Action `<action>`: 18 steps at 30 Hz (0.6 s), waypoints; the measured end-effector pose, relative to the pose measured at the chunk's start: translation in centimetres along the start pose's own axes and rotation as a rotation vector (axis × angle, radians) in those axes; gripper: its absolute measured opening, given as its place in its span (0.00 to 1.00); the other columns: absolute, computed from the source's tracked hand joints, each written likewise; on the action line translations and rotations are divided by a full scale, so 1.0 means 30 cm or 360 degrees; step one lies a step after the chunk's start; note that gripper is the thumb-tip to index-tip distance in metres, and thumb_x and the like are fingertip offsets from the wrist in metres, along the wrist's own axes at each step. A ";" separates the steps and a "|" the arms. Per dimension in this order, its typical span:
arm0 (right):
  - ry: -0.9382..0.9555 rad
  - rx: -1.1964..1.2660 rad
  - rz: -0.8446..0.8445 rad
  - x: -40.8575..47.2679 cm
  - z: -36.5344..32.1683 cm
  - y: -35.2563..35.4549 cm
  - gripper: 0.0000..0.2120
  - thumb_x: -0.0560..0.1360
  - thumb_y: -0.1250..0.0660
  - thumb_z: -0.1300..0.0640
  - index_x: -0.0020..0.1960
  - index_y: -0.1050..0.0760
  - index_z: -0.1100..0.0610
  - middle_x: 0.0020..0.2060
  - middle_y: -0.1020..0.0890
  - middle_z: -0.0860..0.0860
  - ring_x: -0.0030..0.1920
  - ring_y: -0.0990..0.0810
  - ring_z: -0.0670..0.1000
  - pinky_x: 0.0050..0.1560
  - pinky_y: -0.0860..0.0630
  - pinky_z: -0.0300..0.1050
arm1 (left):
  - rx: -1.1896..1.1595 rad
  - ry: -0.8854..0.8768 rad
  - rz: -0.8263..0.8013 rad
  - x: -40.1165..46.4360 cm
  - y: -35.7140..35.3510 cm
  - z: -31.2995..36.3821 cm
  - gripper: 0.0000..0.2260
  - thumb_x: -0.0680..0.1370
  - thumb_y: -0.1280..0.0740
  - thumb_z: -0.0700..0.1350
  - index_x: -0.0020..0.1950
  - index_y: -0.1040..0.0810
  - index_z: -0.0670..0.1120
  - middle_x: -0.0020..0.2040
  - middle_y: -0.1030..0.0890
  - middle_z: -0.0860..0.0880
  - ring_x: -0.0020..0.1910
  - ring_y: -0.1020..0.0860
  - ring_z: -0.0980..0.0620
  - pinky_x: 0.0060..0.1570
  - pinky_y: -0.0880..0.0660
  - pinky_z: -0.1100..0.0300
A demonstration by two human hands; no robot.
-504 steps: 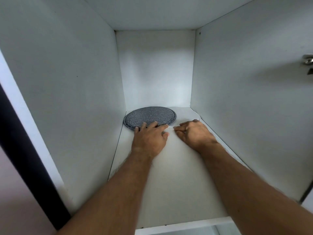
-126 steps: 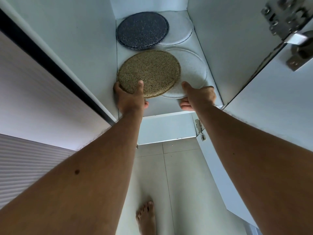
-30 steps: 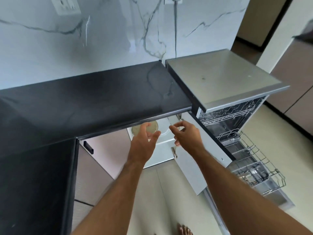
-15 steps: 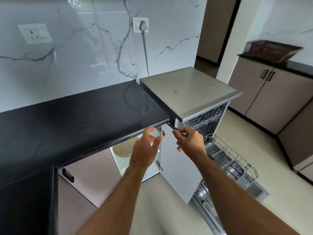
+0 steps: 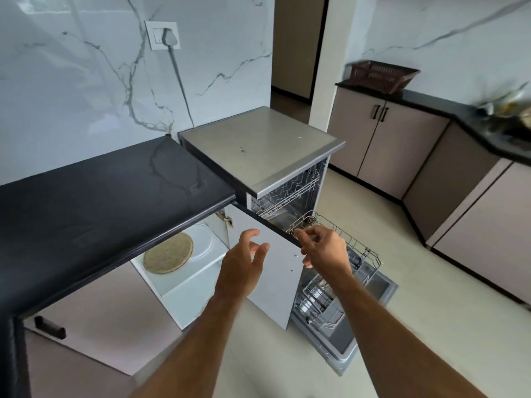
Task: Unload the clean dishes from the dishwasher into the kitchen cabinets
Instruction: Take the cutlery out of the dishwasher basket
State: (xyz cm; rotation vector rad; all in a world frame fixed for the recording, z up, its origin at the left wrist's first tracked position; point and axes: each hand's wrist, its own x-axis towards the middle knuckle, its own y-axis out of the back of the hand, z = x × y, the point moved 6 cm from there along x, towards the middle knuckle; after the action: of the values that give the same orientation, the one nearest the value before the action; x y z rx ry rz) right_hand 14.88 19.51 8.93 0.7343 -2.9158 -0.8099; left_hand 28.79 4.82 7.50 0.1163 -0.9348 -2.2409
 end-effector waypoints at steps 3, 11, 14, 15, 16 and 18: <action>-0.0023 -0.0044 -0.0040 -0.009 0.089 0.051 0.11 0.76 0.31 0.43 0.47 0.21 0.50 0.38 0.16 0.49 0.34 0.16 0.48 0.39 0.16 0.50 | 0.0066 -0.0006 -0.0125 -0.035 -0.086 0.004 0.19 0.81 0.42 0.60 0.69 0.32 0.55 0.62 0.19 0.51 0.58 0.20 0.52 0.58 0.23 0.56; -0.0130 -0.0125 -0.0195 -0.015 0.346 0.246 0.10 0.78 0.34 0.44 0.47 0.24 0.50 0.42 0.17 0.49 0.41 0.17 0.47 0.46 0.17 0.46 | 0.0081 0.0106 -0.0279 -0.121 -0.320 0.049 0.13 0.81 0.37 0.50 0.65 0.26 0.51 0.58 0.17 0.48 0.57 0.20 0.52 0.51 0.31 0.68; -0.0158 -0.0170 -0.0206 -0.012 0.439 0.341 0.11 0.79 0.35 0.44 0.48 0.23 0.52 0.41 0.18 0.48 0.39 0.18 0.45 0.41 0.20 0.41 | 0.0094 0.0135 -0.0353 -0.167 -0.441 0.097 0.13 0.81 0.37 0.51 0.65 0.26 0.51 0.59 0.17 0.49 0.55 0.19 0.52 0.49 0.31 0.70; -0.0154 -0.0185 -0.0209 -0.009 0.469 0.372 0.11 0.79 0.35 0.44 0.48 0.23 0.52 0.41 0.18 0.48 0.39 0.18 0.45 0.39 0.22 0.39 | 0.0095 0.0141 -0.0381 -0.180 -0.480 0.119 0.13 0.81 0.37 0.51 0.65 0.26 0.51 0.59 0.17 0.49 0.56 0.19 0.52 0.50 0.31 0.70; -0.0155 -0.0198 -0.0210 -0.007 0.507 0.406 0.11 0.79 0.34 0.44 0.48 0.23 0.52 0.40 0.18 0.47 0.39 0.18 0.44 0.39 0.22 0.39 | 0.0092 0.0148 -0.0401 -0.193 -0.523 0.145 0.13 0.81 0.37 0.50 0.65 0.26 0.50 0.60 0.18 0.48 0.57 0.19 0.52 0.50 0.31 0.70; -0.0164 -0.0201 -0.0212 -0.002 0.579 0.462 0.11 0.78 0.34 0.43 0.46 0.23 0.51 0.40 0.18 0.47 0.38 0.19 0.43 0.39 0.23 0.38 | 0.0083 0.0163 -0.0417 -0.214 -0.589 0.183 0.13 0.81 0.37 0.50 0.65 0.26 0.49 0.60 0.18 0.47 0.58 0.19 0.52 0.51 0.30 0.71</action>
State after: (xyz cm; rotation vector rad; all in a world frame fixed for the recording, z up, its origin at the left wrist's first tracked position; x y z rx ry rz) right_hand 6.34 38.32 0.77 0.9086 -2.8950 -1.0644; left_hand 21.77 20.92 -1.14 0.3943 -0.9688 -2.4228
